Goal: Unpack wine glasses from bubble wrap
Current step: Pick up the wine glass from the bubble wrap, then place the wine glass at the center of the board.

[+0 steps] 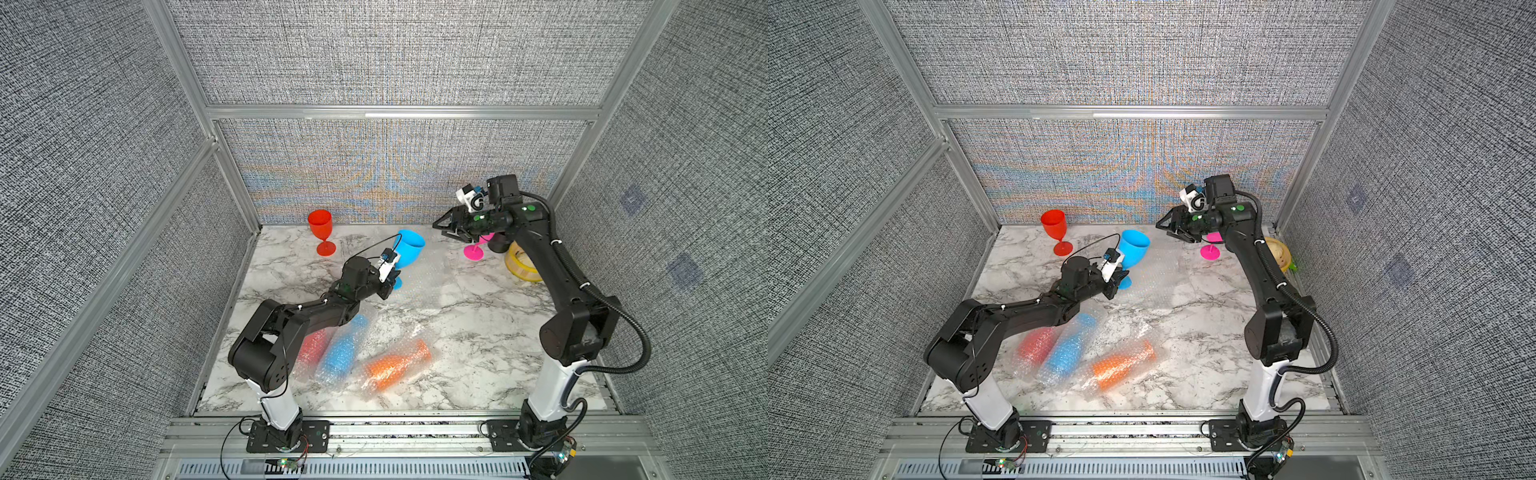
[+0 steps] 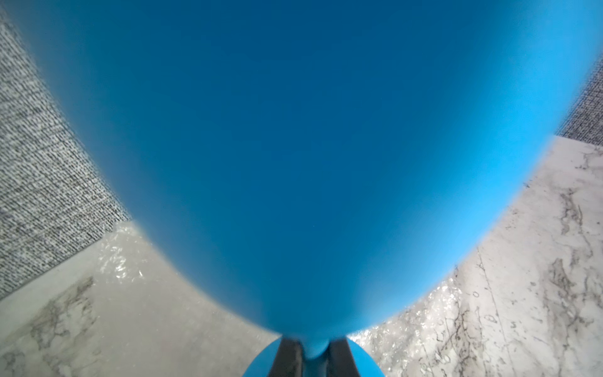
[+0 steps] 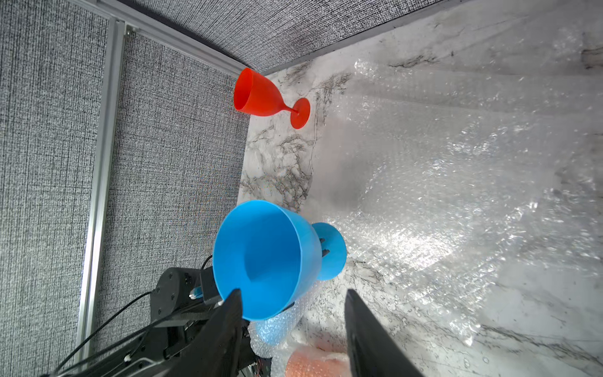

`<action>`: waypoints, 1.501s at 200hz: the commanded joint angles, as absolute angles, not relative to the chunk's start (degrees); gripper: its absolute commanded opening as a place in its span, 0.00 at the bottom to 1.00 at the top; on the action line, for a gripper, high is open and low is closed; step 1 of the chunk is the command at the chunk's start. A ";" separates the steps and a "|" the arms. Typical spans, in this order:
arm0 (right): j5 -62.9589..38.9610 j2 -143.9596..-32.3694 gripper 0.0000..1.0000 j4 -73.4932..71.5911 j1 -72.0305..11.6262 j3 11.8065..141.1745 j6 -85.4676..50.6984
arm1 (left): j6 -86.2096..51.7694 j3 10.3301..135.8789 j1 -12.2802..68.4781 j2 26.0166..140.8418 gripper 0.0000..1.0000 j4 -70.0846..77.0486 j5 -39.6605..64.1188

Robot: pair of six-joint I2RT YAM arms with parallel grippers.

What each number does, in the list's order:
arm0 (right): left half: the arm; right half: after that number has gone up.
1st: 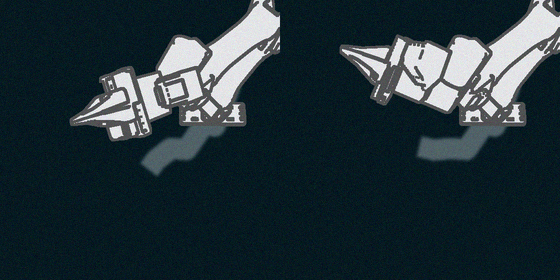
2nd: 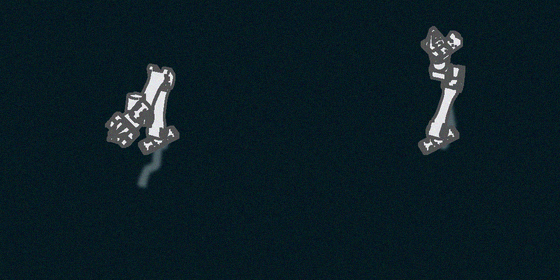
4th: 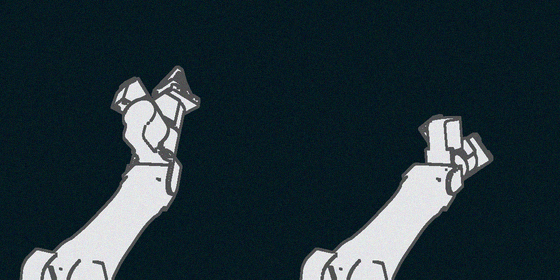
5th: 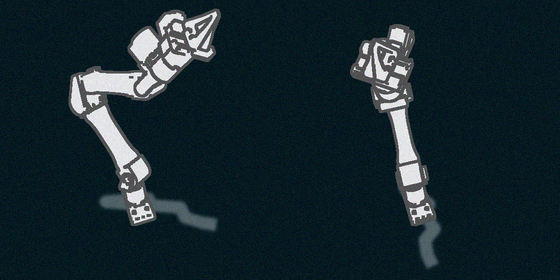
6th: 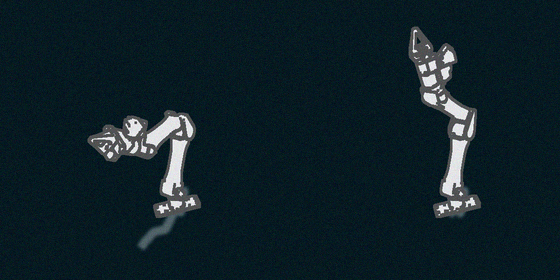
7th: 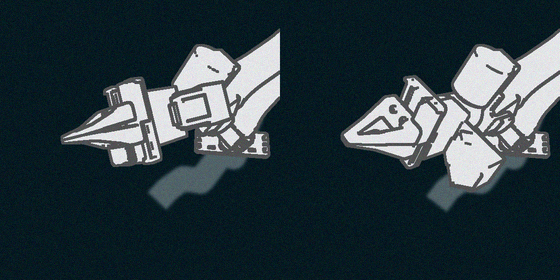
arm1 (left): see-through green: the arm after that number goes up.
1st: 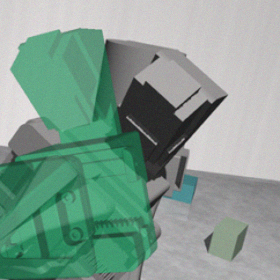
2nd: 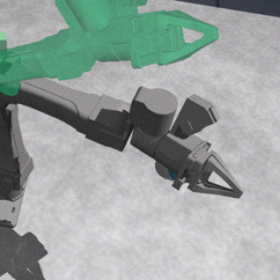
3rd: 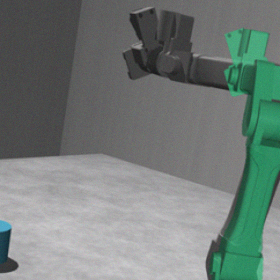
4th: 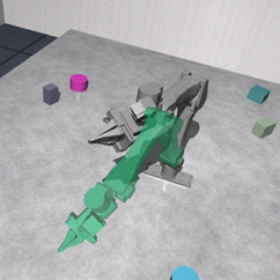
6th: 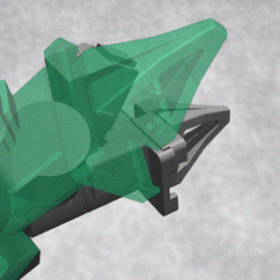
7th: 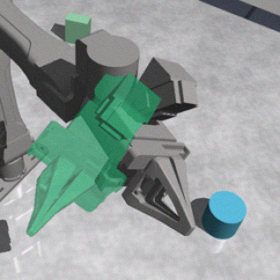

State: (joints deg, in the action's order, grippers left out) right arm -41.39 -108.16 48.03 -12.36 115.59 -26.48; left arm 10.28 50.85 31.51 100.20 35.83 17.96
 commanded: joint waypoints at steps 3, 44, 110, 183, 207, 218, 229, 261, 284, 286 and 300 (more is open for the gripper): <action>-42.79 -109.15 0.51 55.26 -12.85 117.95 -19.86 | 16.46 49.63 31.44 99.98 0.00 46.58 18.69; -41.58 -109.57 0.49 56.80 -14.32 117.38 -17.39 | 17.84 48.30 31.62 99.82 0.00 50.08 18.73; -40.22 -111.60 0.42 58.80 -17.17 120.24 -15.74 | 17.75 47.84 31.64 99.36 0.00 49.53 19.06; -34.85 -112.66 0.00 60.39 -18.61 121.48 -14.85 | 17.76 48.25 31.82 98.85 0.00 48.16 20.21; -30.83 -111.80 0.00 61.79 -18.62 122.14 -14.25 | 16.97 48.43 32.08 97.28 0.26 46.75 18.35; -29.22 -111.23 0.00 62.64 -18.39 122.80 -13.93 | 16.35 48.94 32.09 95.20 0.40 43.81 17.92; -27.12 -110.28 0.00 63.63 -18.28 123.45 -13.56 | 16.30 49.77 32.16 92.84 0.50 39.92 17.31; -21.99 -108.04 0.00 65.59 -15.77 122.98 -14.16 | 10.16 50.50 32.17 86.01 0.65 34.24 9.88; -15.65 -106.73 0.00 65.75 -12.26 120.06 -15.88 | 3.82 54.22 32.18 81.65 0.74 23.05 6.53; -14.77 -106.62 0.00 65.74 -12.05 119.77 -15.99 | 3.24 54.69 32.17 81.41 0.74 22.33 6.05; -9.62 -106.19 0.00 65.04 -10.01 117.75 -16.97 | 1.98 57.83 32.17 79.88 0.74 14.89 2.79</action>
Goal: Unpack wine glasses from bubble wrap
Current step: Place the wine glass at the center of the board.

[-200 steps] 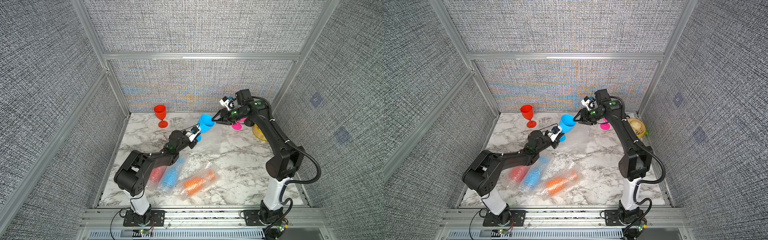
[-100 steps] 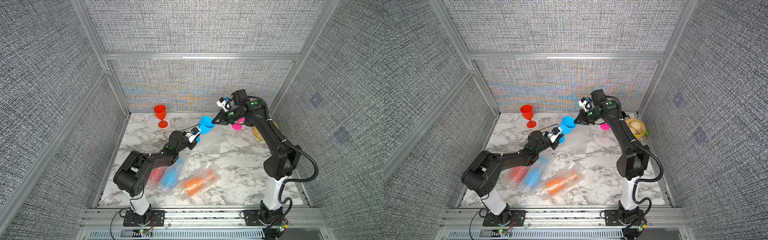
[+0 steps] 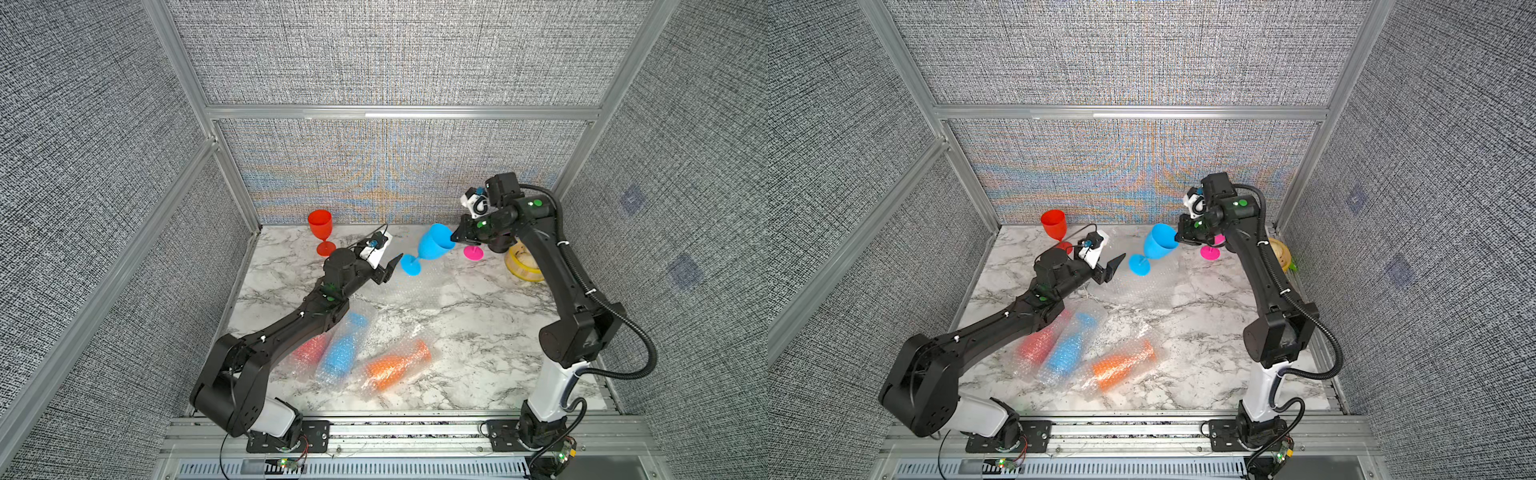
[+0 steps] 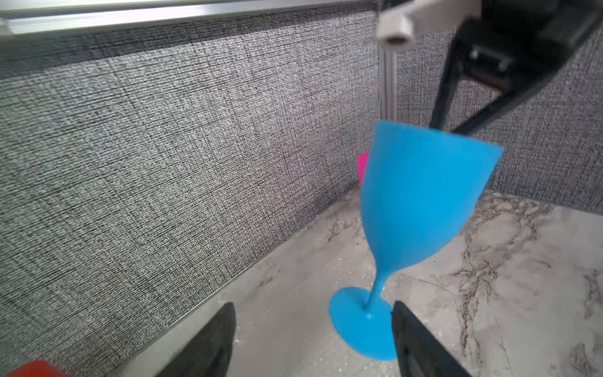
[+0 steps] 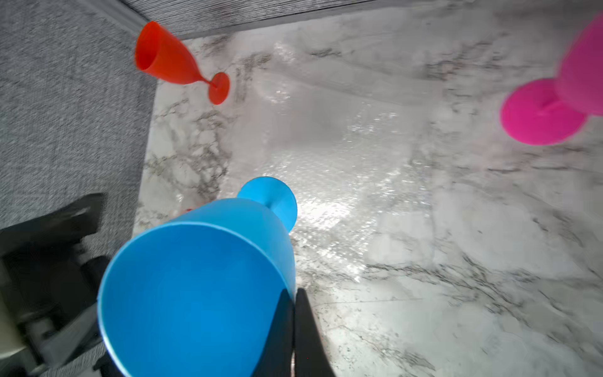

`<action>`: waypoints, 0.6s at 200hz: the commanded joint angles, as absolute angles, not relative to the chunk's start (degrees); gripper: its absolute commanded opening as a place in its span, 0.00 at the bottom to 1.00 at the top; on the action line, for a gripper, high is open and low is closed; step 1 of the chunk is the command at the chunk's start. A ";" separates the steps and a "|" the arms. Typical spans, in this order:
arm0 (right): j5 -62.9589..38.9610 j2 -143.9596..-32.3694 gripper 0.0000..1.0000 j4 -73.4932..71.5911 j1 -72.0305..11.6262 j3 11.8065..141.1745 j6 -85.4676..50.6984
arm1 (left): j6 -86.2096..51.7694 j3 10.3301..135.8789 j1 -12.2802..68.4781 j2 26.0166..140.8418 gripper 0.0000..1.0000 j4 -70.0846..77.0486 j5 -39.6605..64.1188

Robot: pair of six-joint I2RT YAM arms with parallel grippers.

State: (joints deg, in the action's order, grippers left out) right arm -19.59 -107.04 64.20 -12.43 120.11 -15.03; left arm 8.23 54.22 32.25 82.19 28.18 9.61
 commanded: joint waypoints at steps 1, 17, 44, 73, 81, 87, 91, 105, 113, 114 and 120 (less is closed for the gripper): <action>-9.42 -106.18 0.00 64.95 -9.93 117.63 -17.06 | 1.96 57.96 32.17 79.84 0.75 14.56 2.67; -6.99 -106.59 0.00 63.50 -7.69 115.78 -19.15 | -4.18 58.29 32.09 78.26 0.74 13.58 -5.34; -3.67 -110.24 0.00 63.21 -5.99 117.51 -20.21 | -8.40 59.16 32.09 77.25 0.74 12.61 -9.00; -0.43 -116.21 0.00 67.64 -5.68 124.68 -21.14 | -11.93 62.79 32.08 77.76 0.74 6.50 -8.55; -0.06 -117.53 0.00 68.31 -5.56 125.79 -21.50 | -11.90 63.39 32.08 78.11 0.74 5.71 -7.78; 0.19 -118.37 0.00 68.54 -5.58 126.47 -21.62 | -11.93 63.66 32.08 78.15 0.74 5.41 -7.57; 0.53 -118.88 0.00 68.70 -5.56 126.92 -21.69 | -12.02 63.68 32.09 78.26 0.74 5.31 -7.64; 2.08 -120.21 0.00 69.40 -5.45 128.48 -21.69 | -12.04 63.63 32.08 78.21 0.74 5.19 -7.56; 2.93 -120.70 0.00 69.56 -5.39 129.22 -21.60 | -12.04 63.66 32.08 78.13 0.74 5.18 -7.47; 3.05 -120.78 0.00 69.54 -5.37 129.25 -21.61 | -12.04 63.64 32.08 78.13 0.74 5.18 -7.47; 3.53 -121.14 0.00 69.61 -5.32 129.58 -21.54 | -12.03 63.68 32.10 78.13 0.75 5.19 -7.39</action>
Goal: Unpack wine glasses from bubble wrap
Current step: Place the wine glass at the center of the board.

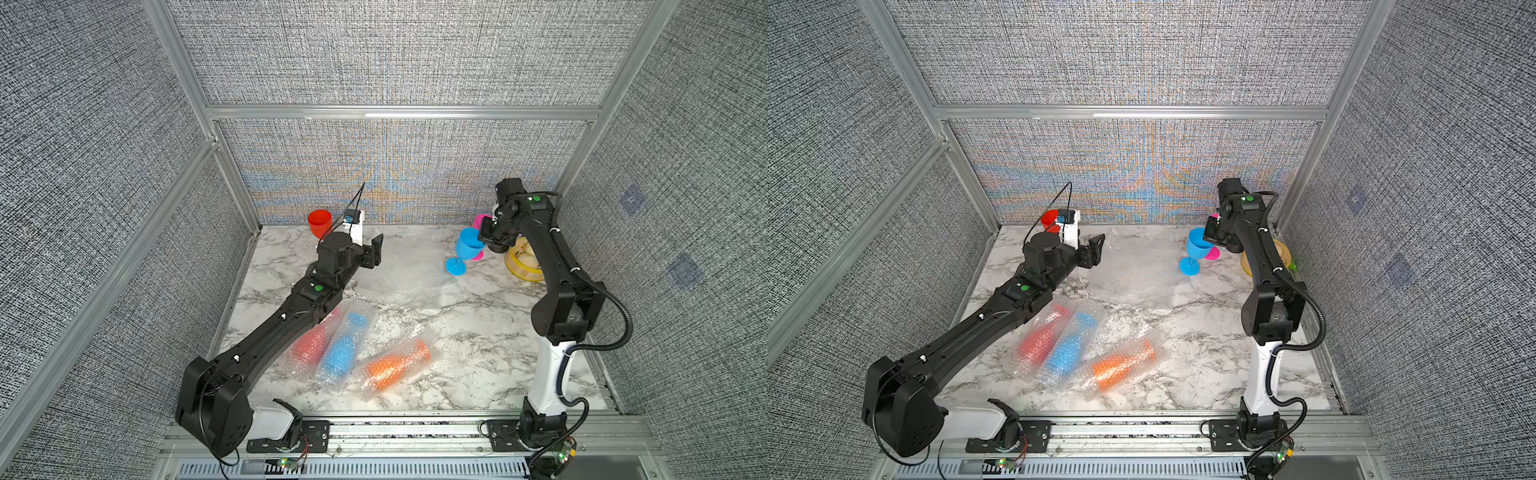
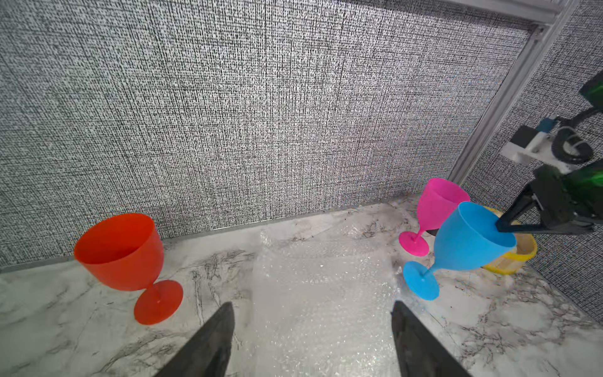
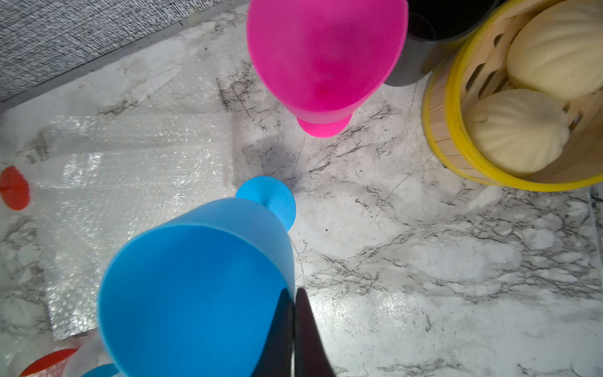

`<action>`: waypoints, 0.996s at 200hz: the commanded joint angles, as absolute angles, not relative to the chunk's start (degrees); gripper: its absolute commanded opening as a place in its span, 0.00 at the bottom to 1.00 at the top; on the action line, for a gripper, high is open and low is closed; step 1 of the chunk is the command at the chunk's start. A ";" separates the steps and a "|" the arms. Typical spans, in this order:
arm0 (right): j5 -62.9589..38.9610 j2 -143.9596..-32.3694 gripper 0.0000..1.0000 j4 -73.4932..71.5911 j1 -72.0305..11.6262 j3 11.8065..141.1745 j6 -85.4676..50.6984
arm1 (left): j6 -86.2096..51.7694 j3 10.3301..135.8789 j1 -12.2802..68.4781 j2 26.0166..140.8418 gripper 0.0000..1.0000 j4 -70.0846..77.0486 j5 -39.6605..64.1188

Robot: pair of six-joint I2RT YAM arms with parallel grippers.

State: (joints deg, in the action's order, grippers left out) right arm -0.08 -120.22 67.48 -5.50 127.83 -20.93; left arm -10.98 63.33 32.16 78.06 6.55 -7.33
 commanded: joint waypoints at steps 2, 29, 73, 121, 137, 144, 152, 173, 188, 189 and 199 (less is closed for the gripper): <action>3.78 -121.16 0.00 69.61 -5.31 129.67 -21.54 | -12.04 63.67 32.09 78.13 0.74 5.19 -7.39; 5.87 -121.69 0.00 69.53 -5.23 130.08 -21.44 | -12.11 63.97 32.12 78.38 0.75 5.12 -6.22; 5.36 -123.00 0.00 69.20 -5.28 129.91 -21.71 | -12.41 64.60 32.08 79.08 0.74 4.74 -5.26; 4.84 -124.27 0.00 67.79 -5.36 129.81 -22.11 | -12.61 64.51 32.08 78.62 0.74 5.10 -4.66; 4.92 -125.14 0.00 67.48 -5.46 130.49 -22.22 | -12.56 64.43 32.11 78.41 0.75 5.19 -4.77; 5.01 -125.65 0.00 67.57 -5.47 131.07 -22.23 | -12.48 64.42 32.13 78.47 0.74 5.27 -4.80; 5.09 -126.35 0.00 67.99 -5.52 131.91 -22.23 | -12.48 64.47 32.09 78.55 0.75 5.28 -4.83; 5.02 -127.95 0.00 68.26 -5.55 133.56 -22.58 | -12.57 64.56 32.08 78.65 0.74 5.27 -4.59; 5.10 -128.58 0.00 68.04 -5.63 134.36 -22.98 | -12.43 64.60 32.08 78.83 0.75 5.34 -4.53; 5.06 -128.63 0.00 67.95 -5.63 134.37 -23.00 | -12.37 64.60 32.08 78.83 0.75 5.35 -4.55; 4.76 -128.87 0.00 67.32 -5.70 134.52 -23.20 | -12.25 64.60 32.04 79.05 0.75 5.37 -4.66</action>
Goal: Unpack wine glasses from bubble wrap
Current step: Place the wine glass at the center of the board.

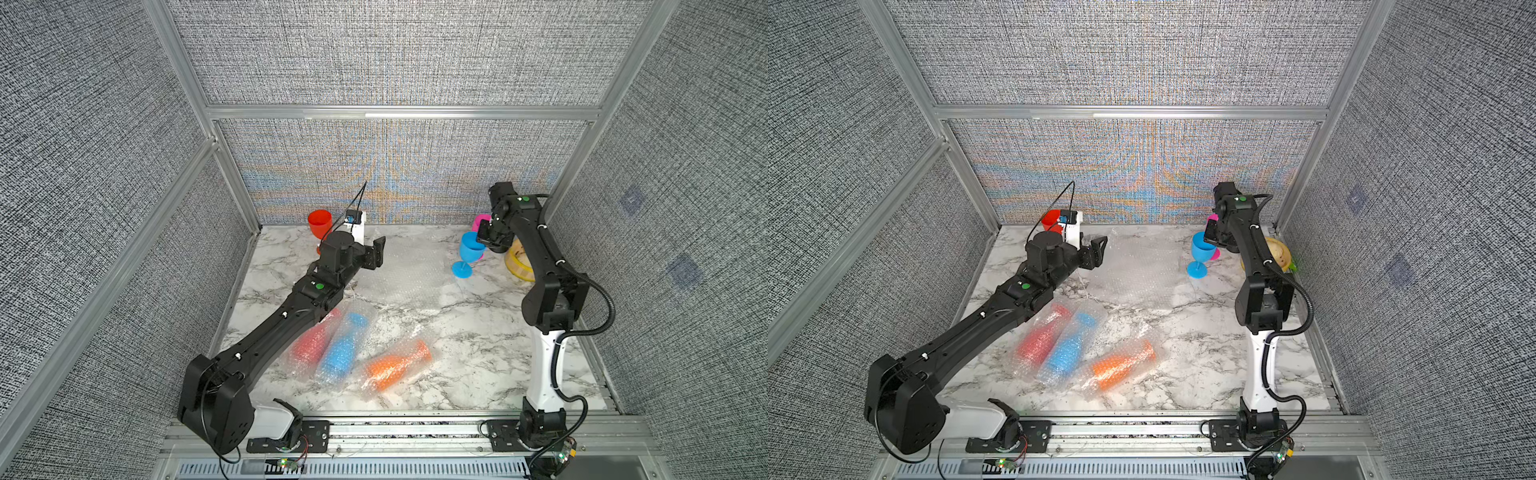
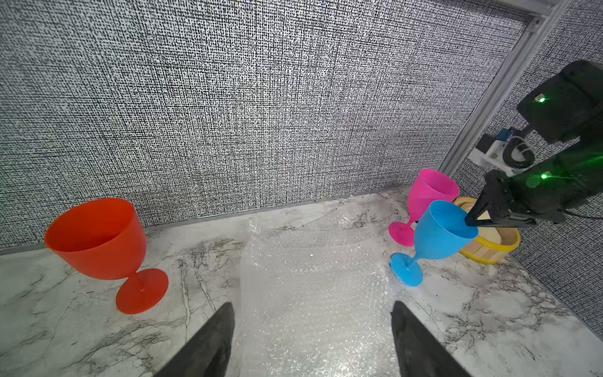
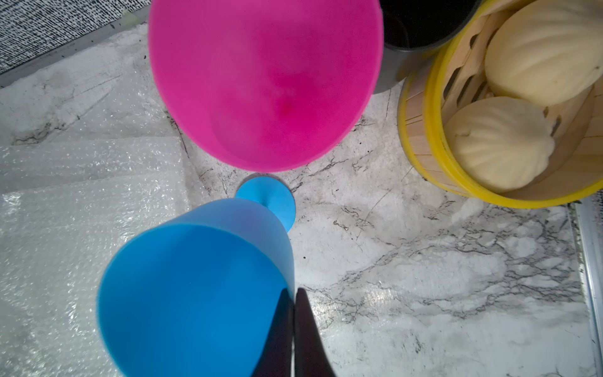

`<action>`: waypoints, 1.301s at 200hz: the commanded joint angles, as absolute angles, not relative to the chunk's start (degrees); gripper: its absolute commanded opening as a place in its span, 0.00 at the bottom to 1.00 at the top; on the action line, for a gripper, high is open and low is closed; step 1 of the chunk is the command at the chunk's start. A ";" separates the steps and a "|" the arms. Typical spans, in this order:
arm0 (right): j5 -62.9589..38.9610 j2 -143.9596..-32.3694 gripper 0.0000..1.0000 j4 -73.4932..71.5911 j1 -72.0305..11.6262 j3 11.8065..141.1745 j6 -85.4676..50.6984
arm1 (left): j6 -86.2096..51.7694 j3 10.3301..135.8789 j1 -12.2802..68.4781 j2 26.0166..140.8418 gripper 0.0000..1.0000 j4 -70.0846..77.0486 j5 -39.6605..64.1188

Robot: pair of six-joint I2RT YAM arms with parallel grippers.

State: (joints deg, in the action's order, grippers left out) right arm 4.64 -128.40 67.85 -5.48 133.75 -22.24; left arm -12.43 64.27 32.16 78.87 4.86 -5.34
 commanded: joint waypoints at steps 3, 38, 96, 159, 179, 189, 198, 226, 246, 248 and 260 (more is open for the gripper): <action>4.75 -128.96 0.00 67.22 -5.71 134.56 -23.25 | -12.25 64.62 31.98 79.12 0.74 5.36 -4.70; 4.50 -129.90 0.00 67.04 -5.87 136.14 -23.46 | -12.61 64.73 31.75 79.36 0.74 5.27 -4.31; 3.53 -131.07 0.26 67.53 -5.90 137.46 -23.41 | -12.85 64.95 31.42 79.74 0.74 5.19 -3.80; 3.20 -125.91 0.48 67.24 -5.89 137.16 -21.70 | -14.08 64.97 30.14 80.48 0.75 4.83 -3.37; 2.39 -122.99 0.53 66.74 -5.92 135.41 -21.44 | -16.87 64.44 28.78 80.98 0.76 5.97 -0.93; 1.92 -120.98 0.53 66.30 -6.06 133.56 -21.52 | -18.68 64.95 27.95 81.57 0.76 5.33 1.05; 1.42 -118.64 0.53 65.72 -6.44 131.21 -21.68 | -19.20 66.19 27.86 82.47 0.77 3.42 1.52; 0.37 -110.30 0.53 60.91 -9.70 119.60 -20.97 | -18.35 68.99 27.86 84.22 0.77 -2.32 1.72; -1.57 -104.11 0.53 56.93 -13.04 110.64 -20.43 | -16.80 69.65 29.26 84.86 0.79 -5.04 0.23; -1.93 -103.48 0.53 56.51 -13.37 109.57 -20.40 | -16.61 69.91 29.57 84.94 0.79 -5.55 0.10; -4.28 -99.81 0.53 53.85 -15.72 103.82 -19.39 | -15.39 72.56 31.14 86.27 0.79 -10.05 -0.58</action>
State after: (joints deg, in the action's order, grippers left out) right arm 0.32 -105.01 59.81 -12.47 111.83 -21.23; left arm -17.91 69.67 29.15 84.86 -3.07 -0.32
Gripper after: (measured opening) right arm 0.533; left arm 0.796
